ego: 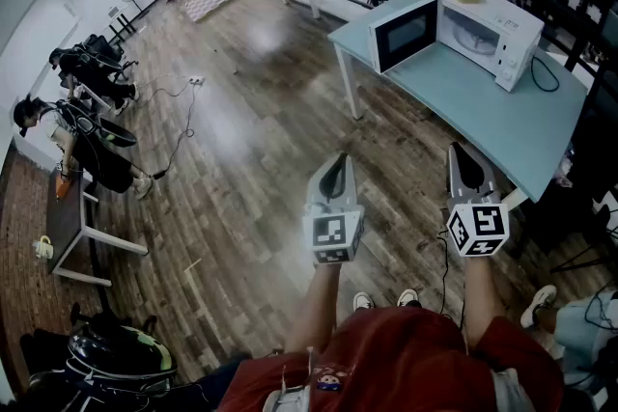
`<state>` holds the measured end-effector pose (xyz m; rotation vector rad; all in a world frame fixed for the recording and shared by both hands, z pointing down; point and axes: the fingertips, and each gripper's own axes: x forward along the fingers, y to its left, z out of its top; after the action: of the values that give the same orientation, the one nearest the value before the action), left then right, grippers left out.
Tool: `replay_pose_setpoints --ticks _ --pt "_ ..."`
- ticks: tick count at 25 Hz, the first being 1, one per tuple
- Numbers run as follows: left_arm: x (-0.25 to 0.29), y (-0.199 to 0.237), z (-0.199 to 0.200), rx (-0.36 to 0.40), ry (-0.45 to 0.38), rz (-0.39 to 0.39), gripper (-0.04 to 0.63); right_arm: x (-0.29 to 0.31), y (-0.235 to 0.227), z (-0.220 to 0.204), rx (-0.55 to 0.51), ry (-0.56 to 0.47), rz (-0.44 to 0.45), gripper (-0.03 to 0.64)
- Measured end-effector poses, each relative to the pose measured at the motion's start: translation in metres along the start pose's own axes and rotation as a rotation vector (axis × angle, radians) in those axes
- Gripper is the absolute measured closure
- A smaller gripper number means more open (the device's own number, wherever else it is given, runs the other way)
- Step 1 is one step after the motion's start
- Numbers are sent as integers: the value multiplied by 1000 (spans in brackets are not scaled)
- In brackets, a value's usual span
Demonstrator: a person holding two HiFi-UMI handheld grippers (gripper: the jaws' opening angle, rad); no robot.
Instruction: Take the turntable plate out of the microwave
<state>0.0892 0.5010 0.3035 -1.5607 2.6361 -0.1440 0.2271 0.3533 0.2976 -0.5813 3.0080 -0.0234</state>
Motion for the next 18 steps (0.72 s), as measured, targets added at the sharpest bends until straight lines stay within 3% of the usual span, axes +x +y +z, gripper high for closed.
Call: replay_pose_setpoints --ticks 7,18 --pt "8 -25 10 -21 -30 12 595 -15 -32 1 -3 -12 -27 617" --pt "25 -100 6 -4 -24 -42 597 -56 -90 -17 29 -16 -57 617"
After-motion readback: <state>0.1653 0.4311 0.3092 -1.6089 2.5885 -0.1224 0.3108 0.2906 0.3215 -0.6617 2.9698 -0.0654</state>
